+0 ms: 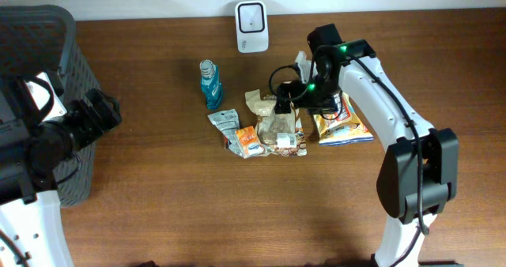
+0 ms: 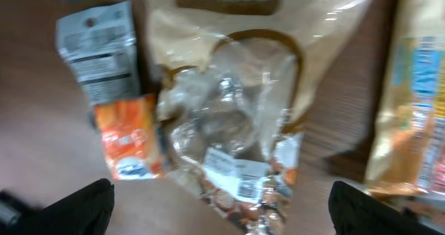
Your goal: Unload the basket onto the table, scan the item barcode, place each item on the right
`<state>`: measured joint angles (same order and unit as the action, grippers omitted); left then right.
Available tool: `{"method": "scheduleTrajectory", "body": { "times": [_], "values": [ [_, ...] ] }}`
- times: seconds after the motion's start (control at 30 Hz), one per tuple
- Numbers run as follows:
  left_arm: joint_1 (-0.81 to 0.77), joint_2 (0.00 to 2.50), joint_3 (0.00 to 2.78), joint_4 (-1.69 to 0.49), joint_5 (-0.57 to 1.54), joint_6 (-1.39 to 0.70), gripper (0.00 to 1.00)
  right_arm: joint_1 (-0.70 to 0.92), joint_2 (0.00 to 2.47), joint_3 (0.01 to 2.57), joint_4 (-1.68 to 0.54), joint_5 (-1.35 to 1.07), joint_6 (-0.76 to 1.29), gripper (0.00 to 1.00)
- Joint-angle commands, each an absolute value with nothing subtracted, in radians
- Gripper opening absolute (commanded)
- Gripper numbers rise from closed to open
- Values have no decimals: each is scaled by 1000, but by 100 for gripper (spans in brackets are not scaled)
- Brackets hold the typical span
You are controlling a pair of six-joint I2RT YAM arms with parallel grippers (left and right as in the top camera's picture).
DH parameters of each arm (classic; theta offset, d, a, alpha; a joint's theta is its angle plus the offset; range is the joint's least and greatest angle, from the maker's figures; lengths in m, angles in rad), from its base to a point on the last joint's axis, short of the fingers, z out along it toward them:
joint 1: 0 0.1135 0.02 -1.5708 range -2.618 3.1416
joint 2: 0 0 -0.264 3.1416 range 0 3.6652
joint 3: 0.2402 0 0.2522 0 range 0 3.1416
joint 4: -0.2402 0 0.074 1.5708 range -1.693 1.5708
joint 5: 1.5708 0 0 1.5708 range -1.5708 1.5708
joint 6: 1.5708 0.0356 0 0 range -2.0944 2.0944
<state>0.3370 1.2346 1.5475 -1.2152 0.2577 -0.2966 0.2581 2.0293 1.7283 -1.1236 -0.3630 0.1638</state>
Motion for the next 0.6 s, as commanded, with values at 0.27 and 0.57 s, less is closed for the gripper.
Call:
{"method": "scheduleTrajectory", "body": {
  "times": [0.27,0.57],
  "values": [
    [342,1234,1545,-1216,266,-306,99,257,2072,1572,-934,-310,271,100],
    [342,1234,1545,-1216,266,-306,99,257,2073,1432,-768,-322,331,17]
  ]
}}
